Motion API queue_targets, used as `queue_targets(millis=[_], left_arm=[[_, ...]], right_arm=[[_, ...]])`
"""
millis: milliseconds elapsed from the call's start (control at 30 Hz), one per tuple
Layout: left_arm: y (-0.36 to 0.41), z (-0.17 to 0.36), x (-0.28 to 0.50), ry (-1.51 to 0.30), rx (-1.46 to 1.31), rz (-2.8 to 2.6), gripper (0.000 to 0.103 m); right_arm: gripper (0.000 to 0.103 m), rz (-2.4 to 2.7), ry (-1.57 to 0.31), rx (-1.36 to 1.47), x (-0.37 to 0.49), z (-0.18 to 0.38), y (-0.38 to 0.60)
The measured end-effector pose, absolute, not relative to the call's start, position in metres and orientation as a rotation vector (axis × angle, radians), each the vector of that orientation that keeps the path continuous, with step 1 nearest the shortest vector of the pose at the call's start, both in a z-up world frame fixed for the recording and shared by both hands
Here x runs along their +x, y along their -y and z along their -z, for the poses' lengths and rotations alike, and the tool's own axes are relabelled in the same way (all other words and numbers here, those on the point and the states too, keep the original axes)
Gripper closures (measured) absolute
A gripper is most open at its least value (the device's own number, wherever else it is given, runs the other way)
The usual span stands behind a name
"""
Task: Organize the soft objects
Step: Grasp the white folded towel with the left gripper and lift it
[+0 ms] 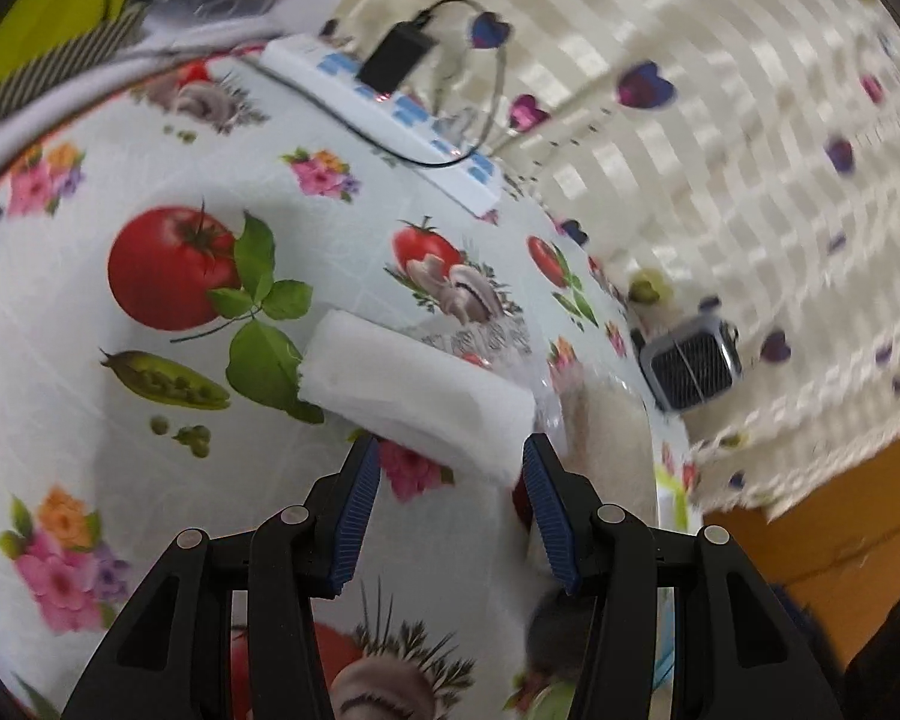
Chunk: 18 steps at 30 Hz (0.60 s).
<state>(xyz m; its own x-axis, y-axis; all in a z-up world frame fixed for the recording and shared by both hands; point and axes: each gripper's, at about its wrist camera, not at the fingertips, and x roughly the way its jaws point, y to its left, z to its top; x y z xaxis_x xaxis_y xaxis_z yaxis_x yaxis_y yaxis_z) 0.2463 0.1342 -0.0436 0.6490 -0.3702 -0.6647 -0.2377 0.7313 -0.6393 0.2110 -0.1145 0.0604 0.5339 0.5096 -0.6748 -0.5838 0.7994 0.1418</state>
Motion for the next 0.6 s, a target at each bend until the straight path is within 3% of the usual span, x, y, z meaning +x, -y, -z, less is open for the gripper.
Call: queue_targets(millis=[433,467,533,600], left_arm=[[-0.135,0.073,0.273,-0.926,-0.947,0.056,0.054],[-0.136,0.075,0.274,-0.922,-0.963,0.056,0.056],[-0.138,0.076,0.276,-0.917,-0.968,0.042,0.072],[-0.139,0.075,0.276,-0.909,-0.957,0.037,0.077]], right_arm=[[0.055,-0.64,-0.778,-0.114,0.226,-0.055,0.115],[0.055,-0.639,-0.779,-0.115,0.228,-0.054,0.115],[0.055,-0.638,-0.78,-0.118,0.23,-0.053,0.114],[0.055,-0.639,-0.781,-0.119,0.231,-0.053,0.114]])
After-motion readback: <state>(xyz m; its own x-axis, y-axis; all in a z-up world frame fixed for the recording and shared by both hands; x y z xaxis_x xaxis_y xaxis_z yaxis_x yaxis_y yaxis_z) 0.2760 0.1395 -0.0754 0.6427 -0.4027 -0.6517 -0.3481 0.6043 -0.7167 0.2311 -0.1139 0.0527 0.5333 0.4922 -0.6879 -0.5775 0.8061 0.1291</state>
